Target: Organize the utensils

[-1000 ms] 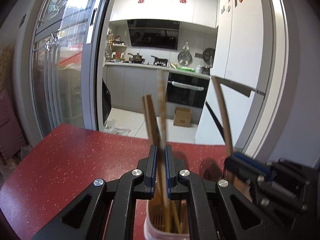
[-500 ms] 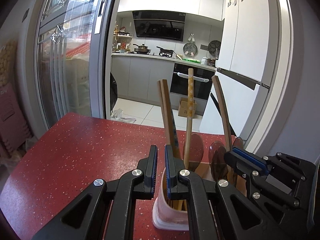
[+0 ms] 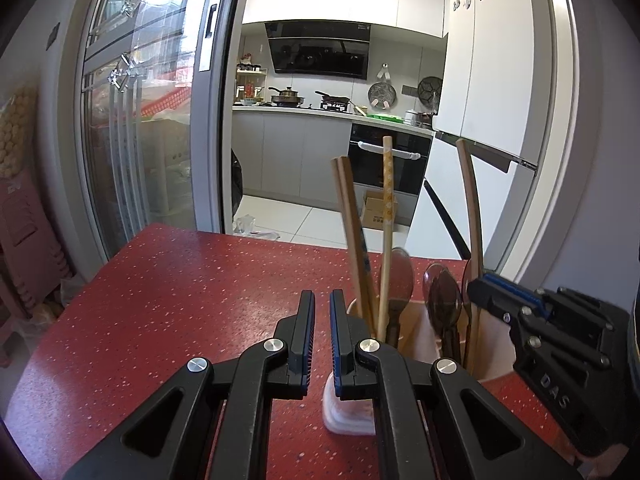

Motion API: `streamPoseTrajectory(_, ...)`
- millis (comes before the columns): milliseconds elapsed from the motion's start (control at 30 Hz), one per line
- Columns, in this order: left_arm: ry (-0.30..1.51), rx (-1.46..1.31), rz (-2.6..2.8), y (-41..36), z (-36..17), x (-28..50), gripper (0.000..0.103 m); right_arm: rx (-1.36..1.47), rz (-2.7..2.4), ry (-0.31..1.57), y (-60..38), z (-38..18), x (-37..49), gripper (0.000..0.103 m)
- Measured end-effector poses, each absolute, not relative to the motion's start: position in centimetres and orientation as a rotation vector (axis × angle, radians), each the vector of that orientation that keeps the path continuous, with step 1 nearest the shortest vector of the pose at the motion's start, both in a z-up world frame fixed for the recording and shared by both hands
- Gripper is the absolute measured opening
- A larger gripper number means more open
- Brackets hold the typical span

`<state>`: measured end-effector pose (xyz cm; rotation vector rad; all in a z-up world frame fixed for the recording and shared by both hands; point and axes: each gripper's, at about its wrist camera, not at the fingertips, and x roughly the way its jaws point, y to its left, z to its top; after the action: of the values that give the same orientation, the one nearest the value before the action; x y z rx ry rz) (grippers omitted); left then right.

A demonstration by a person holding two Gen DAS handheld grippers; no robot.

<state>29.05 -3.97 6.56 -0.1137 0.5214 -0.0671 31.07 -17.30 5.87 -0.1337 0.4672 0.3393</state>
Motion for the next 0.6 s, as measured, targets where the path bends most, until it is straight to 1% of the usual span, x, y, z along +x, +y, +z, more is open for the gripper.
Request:
streamPoseTrajectory(267,0.579,-0.106,-0.057,-2.8,5.4,27.6,0.036,-0.179,0.353,0.479,-15.7,5.0,31.7,0.007)
streamPoseTrajectory(367,0.597,-0.108,-0.064,-2.7,5.1,27.5,0.036,-0.089,0.34,0.514,-17.2,5.3,31.8,0.008)
streamPoseTrajectory(533,0.627,-0.104,-0.081,-3.2,4.4,27.3,0.037,0.117,0.357,0.626,-20.4,5.4,33.4,0.011)
streamPoseTrajectory(600,0.636,-0.104,-0.087,-3.4,4.3,27.2,0.037,0.147,0.365,0.655,-20.9,5.6,33.5,0.023)
